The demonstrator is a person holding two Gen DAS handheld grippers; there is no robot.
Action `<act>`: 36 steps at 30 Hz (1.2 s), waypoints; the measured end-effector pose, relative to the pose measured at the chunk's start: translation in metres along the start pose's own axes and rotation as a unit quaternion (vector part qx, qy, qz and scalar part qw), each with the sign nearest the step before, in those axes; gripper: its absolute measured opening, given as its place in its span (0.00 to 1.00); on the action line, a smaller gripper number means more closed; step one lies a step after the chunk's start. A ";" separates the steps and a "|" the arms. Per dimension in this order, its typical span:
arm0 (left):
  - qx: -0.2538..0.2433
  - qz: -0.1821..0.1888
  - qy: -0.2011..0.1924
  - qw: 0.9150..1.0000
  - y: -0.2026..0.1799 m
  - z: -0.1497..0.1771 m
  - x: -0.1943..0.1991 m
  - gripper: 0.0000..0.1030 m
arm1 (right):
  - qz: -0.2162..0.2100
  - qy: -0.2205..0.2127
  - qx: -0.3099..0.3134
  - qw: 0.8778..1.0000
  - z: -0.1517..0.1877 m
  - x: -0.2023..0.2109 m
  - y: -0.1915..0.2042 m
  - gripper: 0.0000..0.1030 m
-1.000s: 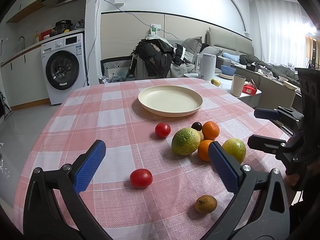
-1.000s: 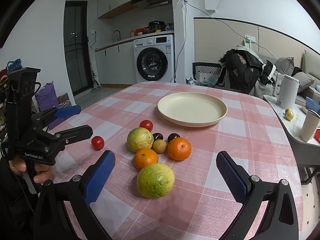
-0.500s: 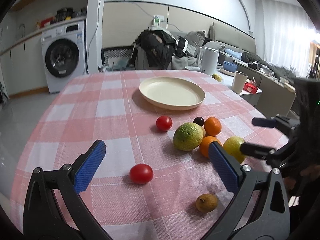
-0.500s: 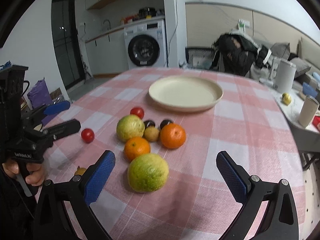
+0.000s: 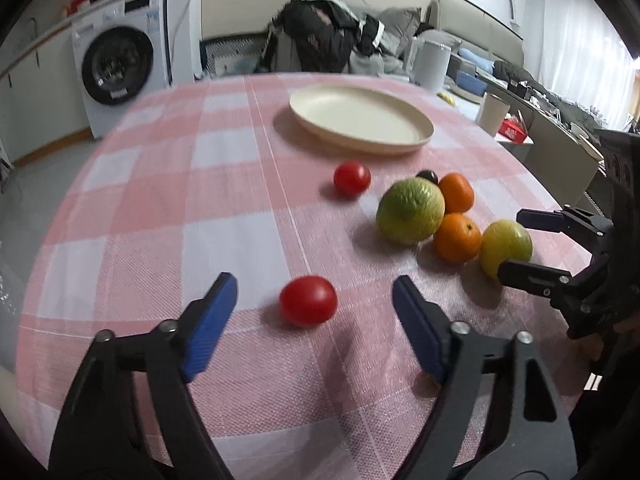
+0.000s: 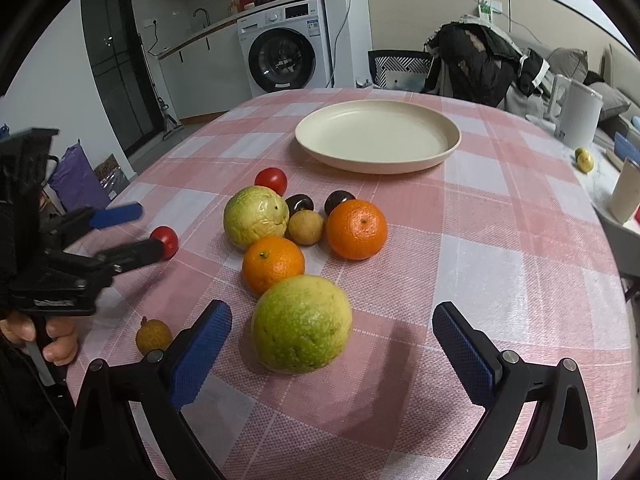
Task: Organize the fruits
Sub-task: 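Grasp the red tomato with the left tool while the right tool grasps the large green citrus, then lift the tomato and green citrus and carry both toward the cream plate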
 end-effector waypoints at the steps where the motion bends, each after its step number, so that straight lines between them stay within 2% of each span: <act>1: 0.000 0.002 0.004 1.000 0.000 0.000 -0.002 0.69 | -0.003 0.004 -0.001 1.000 0.000 -0.001 0.000 1.00; 5: -0.005 0.009 0.020 1.000 -0.001 0.000 -0.009 0.54 | -0.021 0.012 0.001 1.000 0.000 -0.005 0.003 0.98; 9: -0.013 0.015 0.029 0.999 -0.005 0.000 -0.012 0.45 | -0.034 0.028 0.002 0.999 0.000 -0.010 0.005 0.81; 15: -0.015 0.021 0.036 0.999 -0.006 0.000 -0.015 0.41 | -0.037 0.030 0.001 0.999 0.000 -0.011 0.007 0.73; 20: -0.018 0.024 0.035 0.999 -0.007 0.001 -0.014 0.25 | -0.029 0.030 0.007 0.999 0.000 -0.011 0.009 0.59; 24: -0.024 0.026 0.030 0.999 -0.009 0.001 -0.011 0.25 | -0.042 0.032 0.009 0.999 0.001 -0.009 0.010 0.50; 30: -0.027 0.032 0.018 0.999 -0.012 0.001 -0.004 0.24 | -0.029 0.016 0.002 0.999 0.003 -0.005 0.004 0.49; 36: -0.037 0.027 0.027 0.999 -0.015 0.003 -0.006 0.24 | -0.026 0.001 -0.006 1.000 0.002 0.003 -0.005 0.49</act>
Point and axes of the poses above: each gripper's, at about its wrist camera, not at the fingertips, and x roughly against the way its jaws point, y to its left, z to its underside, the point moved 4 cm from there along -x, roughly the way its jaws point, and after that the axes turned 12 degrees about y, right-handed, at the moved point
